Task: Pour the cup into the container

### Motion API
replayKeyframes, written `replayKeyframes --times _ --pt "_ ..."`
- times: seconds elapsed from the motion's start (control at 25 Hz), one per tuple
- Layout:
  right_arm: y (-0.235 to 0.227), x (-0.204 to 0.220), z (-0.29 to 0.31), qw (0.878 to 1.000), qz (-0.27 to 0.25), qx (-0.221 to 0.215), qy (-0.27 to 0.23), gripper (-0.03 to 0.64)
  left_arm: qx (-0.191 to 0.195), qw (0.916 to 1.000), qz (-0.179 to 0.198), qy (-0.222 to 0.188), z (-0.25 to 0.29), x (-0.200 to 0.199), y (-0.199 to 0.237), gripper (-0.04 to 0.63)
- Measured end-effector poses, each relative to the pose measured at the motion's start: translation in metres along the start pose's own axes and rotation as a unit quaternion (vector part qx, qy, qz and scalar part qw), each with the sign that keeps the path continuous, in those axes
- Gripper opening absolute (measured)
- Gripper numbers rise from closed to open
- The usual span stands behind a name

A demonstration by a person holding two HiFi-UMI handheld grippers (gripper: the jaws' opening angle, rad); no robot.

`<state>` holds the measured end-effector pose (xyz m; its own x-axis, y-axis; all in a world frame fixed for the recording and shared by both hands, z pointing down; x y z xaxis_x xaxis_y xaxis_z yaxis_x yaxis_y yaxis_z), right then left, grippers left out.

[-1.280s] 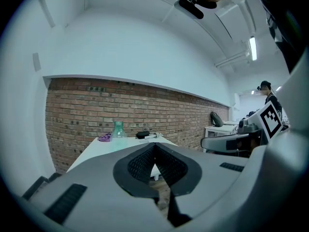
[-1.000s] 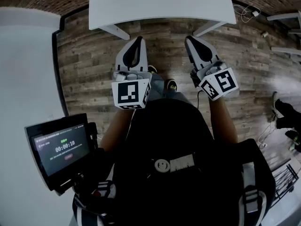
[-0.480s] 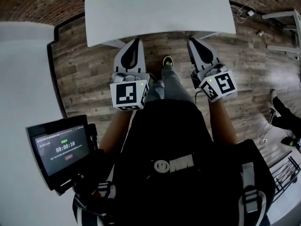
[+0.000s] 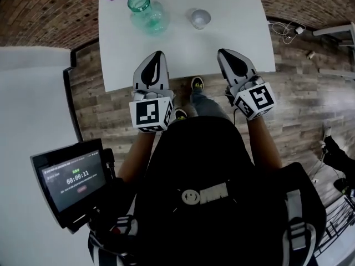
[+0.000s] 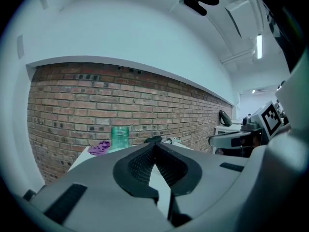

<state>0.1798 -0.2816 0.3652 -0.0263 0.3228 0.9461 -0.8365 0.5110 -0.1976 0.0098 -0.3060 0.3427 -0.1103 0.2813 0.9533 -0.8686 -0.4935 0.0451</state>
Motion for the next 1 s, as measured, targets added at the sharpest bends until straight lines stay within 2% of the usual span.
replayKeyframes --times 0.12,0.36,0.4,0.44,0.48,0.6,0.72,1.0 --pt "-0.036 -0.009 0.016 1.000 -0.004 -0.007 0.009 -0.008 -0.004 1.0000 0.006 0.004 0.033 -0.012 -0.001 -0.002" --pt "-0.087 0.008 0.067 0.996 -0.040 0.002 0.082 -0.008 -0.020 0.9994 0.002 0.026 0.072 -0.018 0.026 -0.002" --pt "-0.092 0.013 0.075 0.994 -0.051 0.002 0.093 0.009 -0.025 0.9992 -0.001 0.030 0.075 -0.018 0.032 -0.002" --pt "-0.095 0.018 0.082 0.993 -0.062 -0.003 0.103 0.096 -0.031 0.9989 -0.005 0.034 0.077 -0.018 0.037 -0.002" --pt "-0.098 0.024 0.086 0.991 -0.071 -0.013 0.113 0.156 -0.037 0.9986 -0.008 0.036 0.078 -0.018 0.040 -0.002" --pt "-0.104 0.043 0.098 0.985 -0.094 -0.049 0.139 0.255 -0.049 0.9981 -0.008 0.037 0.081 -0.018 0.045 -0.002" --pt "-0.111 0.060 0.108 0.979 -0.103 -0.076 0.159 0.306 -0.060 0.9976 -0.012 0.034 0.083 -0.017 0.050 -0.002" --pt "-0.123 0.087 0.116 0.969 -0.124 -0.108 0.185 0.344 -0.065 0.9974 -0.016 0.027 0.076 -0.017 0.051 -0.002"
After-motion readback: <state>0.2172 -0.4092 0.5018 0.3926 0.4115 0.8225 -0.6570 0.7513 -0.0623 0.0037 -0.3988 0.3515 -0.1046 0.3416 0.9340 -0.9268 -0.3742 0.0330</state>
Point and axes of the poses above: the fingertips, and each gripper's own axes: z forward along the fingers, y to its left, x out of its underside, the point moved 2 cm from there along -z, backward along the fingers, and after that the axes turned 7 degrees about y, right-handed, at the moved point
